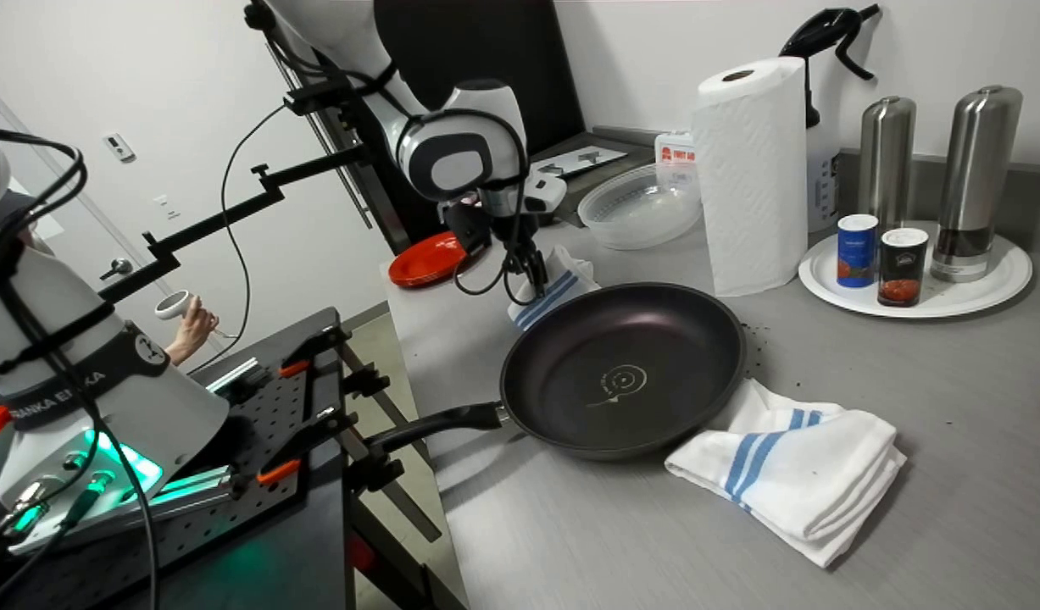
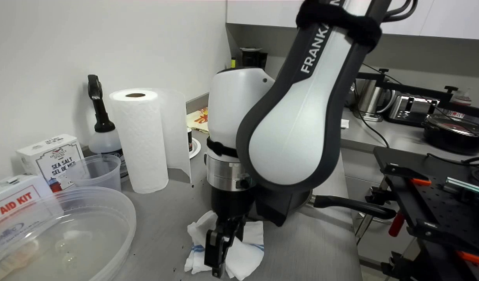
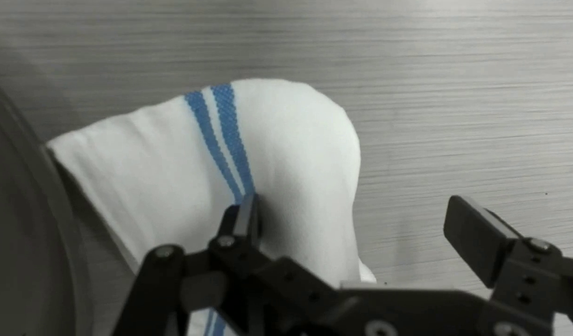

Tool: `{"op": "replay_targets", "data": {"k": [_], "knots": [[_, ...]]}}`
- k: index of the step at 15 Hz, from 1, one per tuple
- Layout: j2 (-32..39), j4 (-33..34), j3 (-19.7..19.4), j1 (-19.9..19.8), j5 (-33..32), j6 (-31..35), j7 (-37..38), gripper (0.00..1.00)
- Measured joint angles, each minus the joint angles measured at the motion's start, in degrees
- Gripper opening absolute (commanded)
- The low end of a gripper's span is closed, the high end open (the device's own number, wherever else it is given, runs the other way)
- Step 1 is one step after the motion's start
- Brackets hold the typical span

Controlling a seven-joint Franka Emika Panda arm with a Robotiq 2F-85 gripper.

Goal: Use the cloth to wipe the pan

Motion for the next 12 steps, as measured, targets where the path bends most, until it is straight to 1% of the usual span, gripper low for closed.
{"op": "replay_targets", "data": {"k": [6,12], "knots": [[2.16,2.98,-2.82,0.94,-2.77,1.64,0.01,1.00],[2.88,3.25,-6.25,1.72,-4.44,1.60,0.06,1.00]]}}
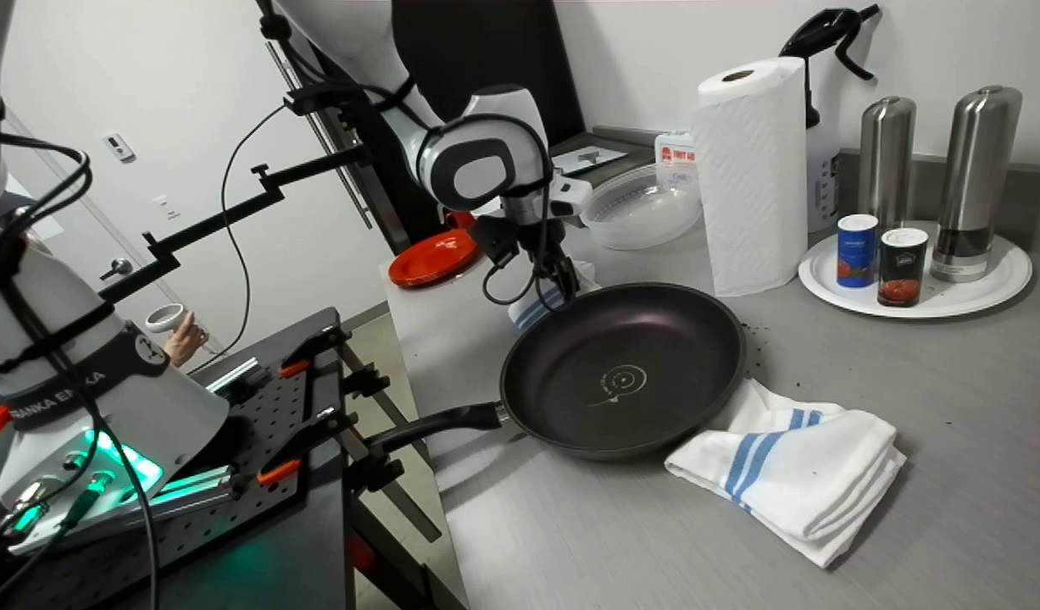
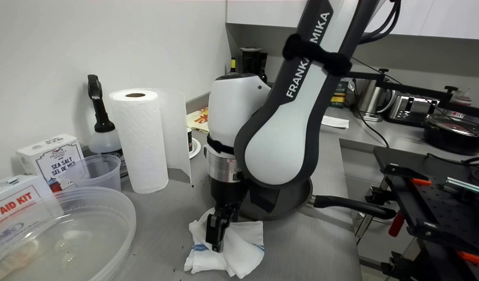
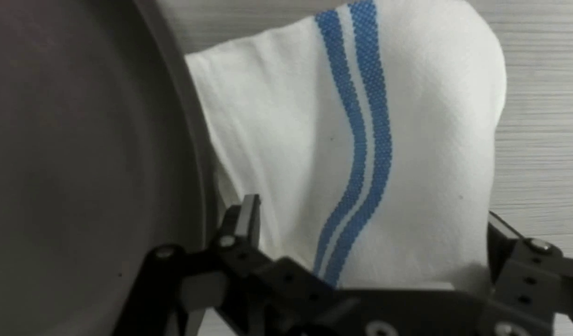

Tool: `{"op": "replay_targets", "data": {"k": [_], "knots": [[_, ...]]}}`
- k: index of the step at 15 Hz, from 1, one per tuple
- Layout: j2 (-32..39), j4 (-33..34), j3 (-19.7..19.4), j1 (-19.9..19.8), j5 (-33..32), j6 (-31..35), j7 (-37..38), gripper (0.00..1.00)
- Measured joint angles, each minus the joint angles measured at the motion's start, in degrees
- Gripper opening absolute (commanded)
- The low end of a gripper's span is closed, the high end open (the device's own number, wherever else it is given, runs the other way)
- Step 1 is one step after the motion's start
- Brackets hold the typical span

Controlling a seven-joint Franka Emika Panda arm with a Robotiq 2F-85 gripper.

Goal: Use the cloth to wipe the pan

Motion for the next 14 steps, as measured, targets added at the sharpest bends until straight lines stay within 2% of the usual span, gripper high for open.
{"op": "replay_targets", "data": {"k": [7,13,14], "knots": [[0.60,-0.13,-0.06,0.14,0.02,-0.41,0.54,1.00],[0.60,-0.25,2.07,0.22,0.24,-1.08,2.24,1.00],[0.60,-0.25,2.39,0.25,0.26,-1.13,2.55,0.75]]}}
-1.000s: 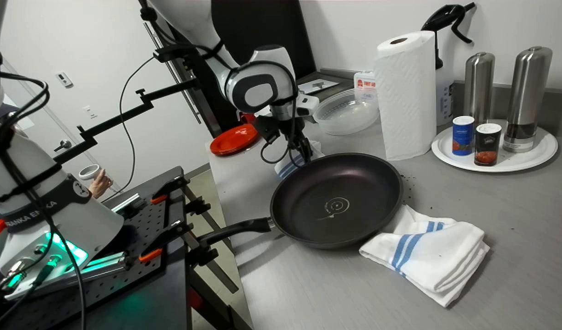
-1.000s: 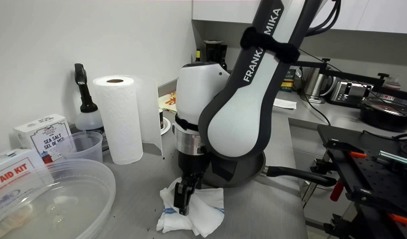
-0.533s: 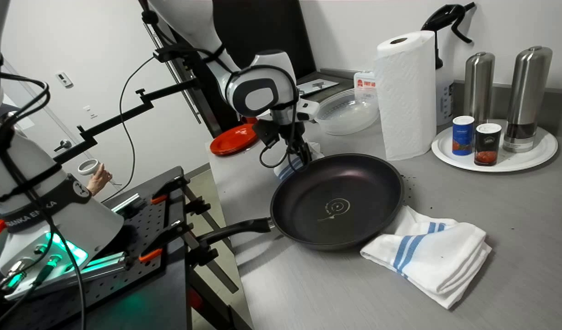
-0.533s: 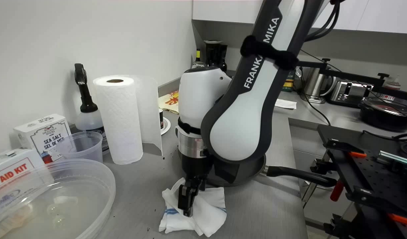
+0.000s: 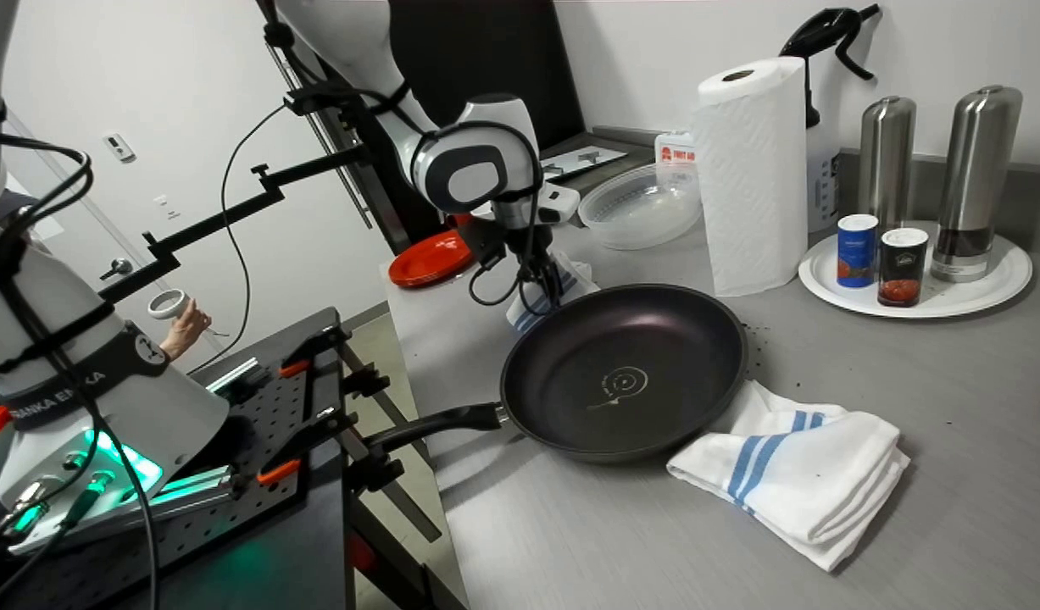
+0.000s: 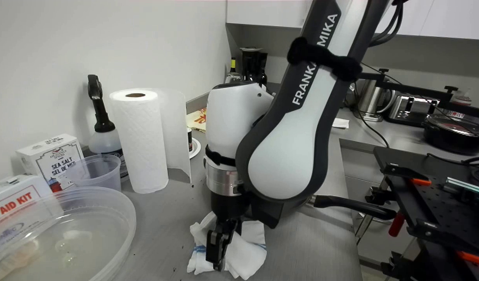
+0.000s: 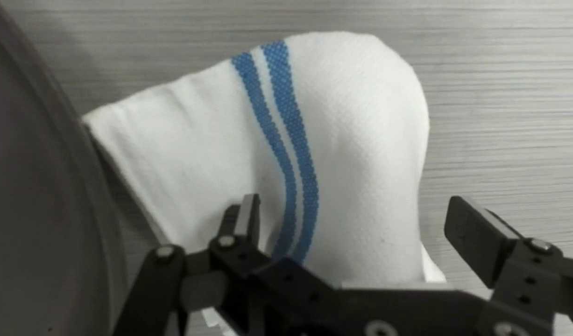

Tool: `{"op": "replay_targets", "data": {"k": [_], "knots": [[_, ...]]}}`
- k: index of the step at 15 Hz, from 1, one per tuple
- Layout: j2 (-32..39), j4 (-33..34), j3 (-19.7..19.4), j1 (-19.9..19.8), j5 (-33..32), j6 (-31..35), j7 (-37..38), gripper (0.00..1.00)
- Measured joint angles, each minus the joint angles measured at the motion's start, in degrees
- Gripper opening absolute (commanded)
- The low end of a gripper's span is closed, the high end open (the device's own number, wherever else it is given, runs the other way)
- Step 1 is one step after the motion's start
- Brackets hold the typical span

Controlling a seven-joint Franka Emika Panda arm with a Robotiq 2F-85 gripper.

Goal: Use the cloth to wipe the pan

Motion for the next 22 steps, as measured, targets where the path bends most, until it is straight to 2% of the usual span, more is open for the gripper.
{"op": "replay_targets", "data": {"k": [1,2,10,11,22], "knots": [[0.00,0.00,0.22,0.02,0.03,-0.04,0.16,0.74],[0.00,0.00,0.33,0.03,0.03,-0.09,0.25,0.68],[0.00,0.01,0.02,-0.07,0.04,-0.90,0.87,0.06],[-0.02,0.02,-0.04,-0.08,0.04,-1.00,0.99,0.02],[-2.01,0.07,0.23,-0.05,0.07,-3.90,1.43,0.04]]}}
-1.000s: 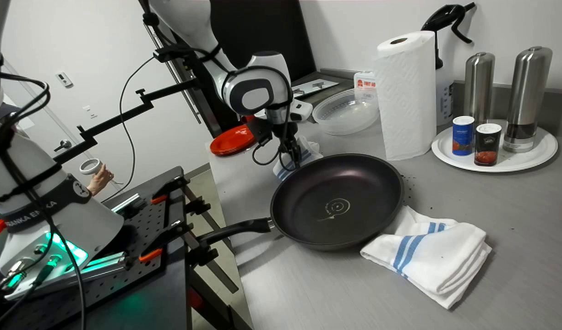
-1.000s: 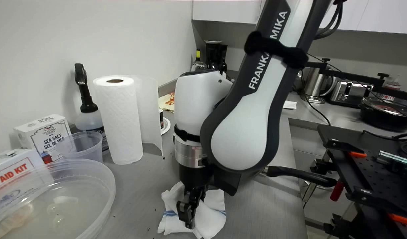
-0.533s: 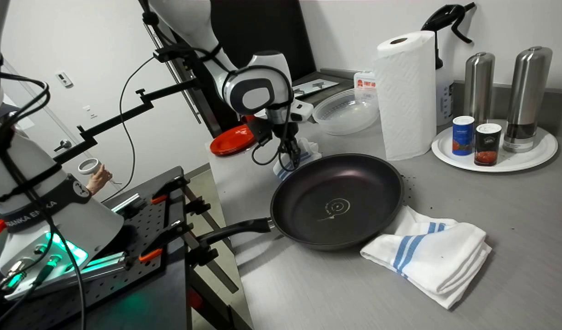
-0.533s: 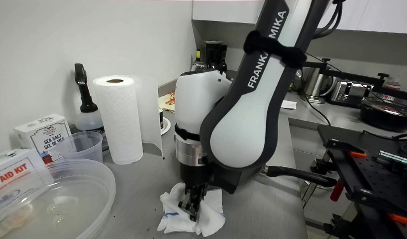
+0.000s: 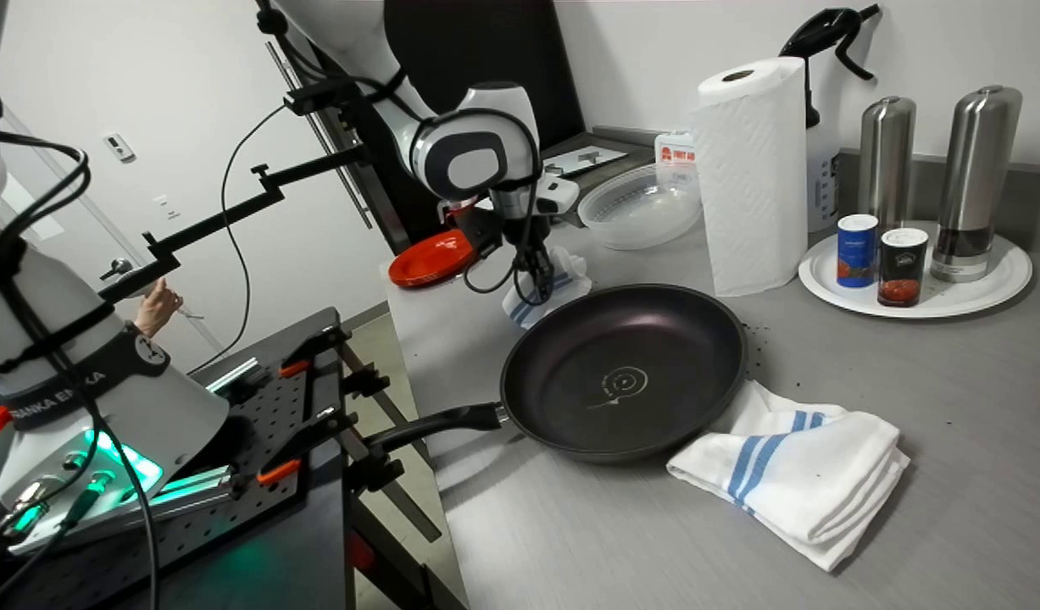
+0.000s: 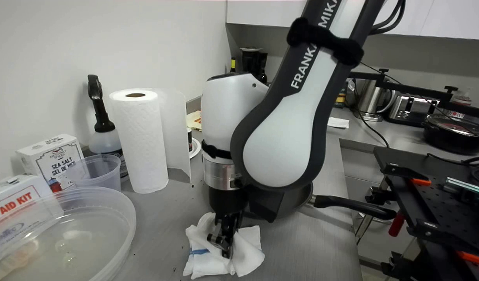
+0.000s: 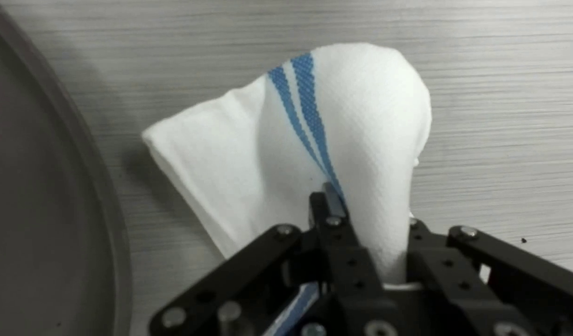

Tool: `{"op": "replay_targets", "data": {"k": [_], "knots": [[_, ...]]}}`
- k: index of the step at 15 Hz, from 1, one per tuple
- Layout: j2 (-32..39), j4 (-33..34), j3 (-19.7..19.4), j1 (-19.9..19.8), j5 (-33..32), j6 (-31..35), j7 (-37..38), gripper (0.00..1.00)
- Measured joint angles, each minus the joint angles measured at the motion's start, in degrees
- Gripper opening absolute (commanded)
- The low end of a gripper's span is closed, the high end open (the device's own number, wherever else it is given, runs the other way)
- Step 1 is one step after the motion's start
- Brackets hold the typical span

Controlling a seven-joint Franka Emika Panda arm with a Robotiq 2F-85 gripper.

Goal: Use the cloth to wipe the pan

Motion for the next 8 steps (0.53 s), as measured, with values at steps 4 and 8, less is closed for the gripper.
{"op": "replay_targets", "data": {"k": [4,8], "knots": [[-3.41,-0.09,0.27,0.21,0.00,-2.04,0.00,0.04],[-7.60,-0.84,0.13,0.16,-0.01,-3.88,0.00,0.04]]}}
